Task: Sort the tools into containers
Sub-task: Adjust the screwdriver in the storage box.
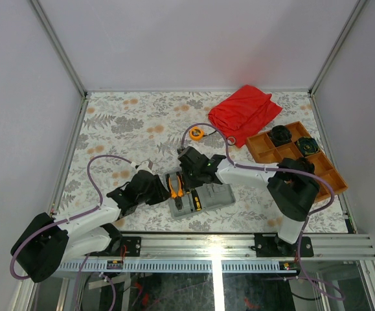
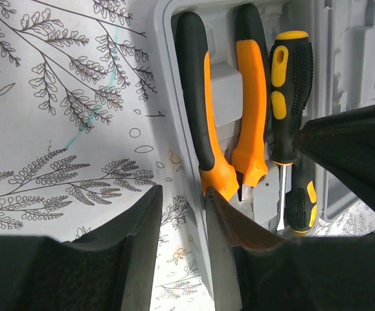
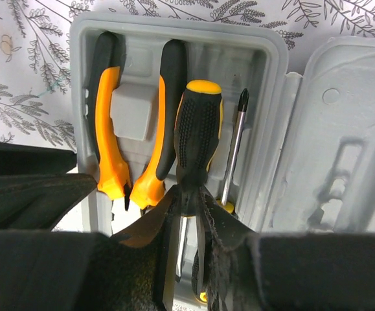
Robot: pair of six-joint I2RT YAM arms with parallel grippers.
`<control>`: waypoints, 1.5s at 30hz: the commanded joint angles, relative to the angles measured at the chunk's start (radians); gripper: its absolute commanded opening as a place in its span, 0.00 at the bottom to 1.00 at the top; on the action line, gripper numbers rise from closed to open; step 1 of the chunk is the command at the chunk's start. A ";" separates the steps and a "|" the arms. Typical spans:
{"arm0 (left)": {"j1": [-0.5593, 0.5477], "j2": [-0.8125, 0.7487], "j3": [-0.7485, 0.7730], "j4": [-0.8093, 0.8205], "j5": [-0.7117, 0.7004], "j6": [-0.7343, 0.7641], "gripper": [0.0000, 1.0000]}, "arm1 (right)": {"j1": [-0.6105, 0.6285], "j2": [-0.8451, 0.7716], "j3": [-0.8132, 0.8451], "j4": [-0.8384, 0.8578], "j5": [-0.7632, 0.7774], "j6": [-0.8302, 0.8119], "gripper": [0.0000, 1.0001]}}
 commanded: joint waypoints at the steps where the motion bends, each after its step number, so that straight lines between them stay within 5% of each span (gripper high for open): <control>1: 0.003 0.004 -0.008 0.029 0.000 0.012 0.31 | -0.001 0.035 0.052 -0.004 -0.017 -0.019 0.22; 30: 0.003 0.120 -0.008 0.117 0.032 0.040 0.24 | 0.030 0.264 0.116 -0.166 -0.070 -0.019 0.01; 45: 0.002 0.154 -0.012 0.152 0.052 0.044 0.17 | 0.144 0.469 0.097 -0.152 -0.101 0.037 0.00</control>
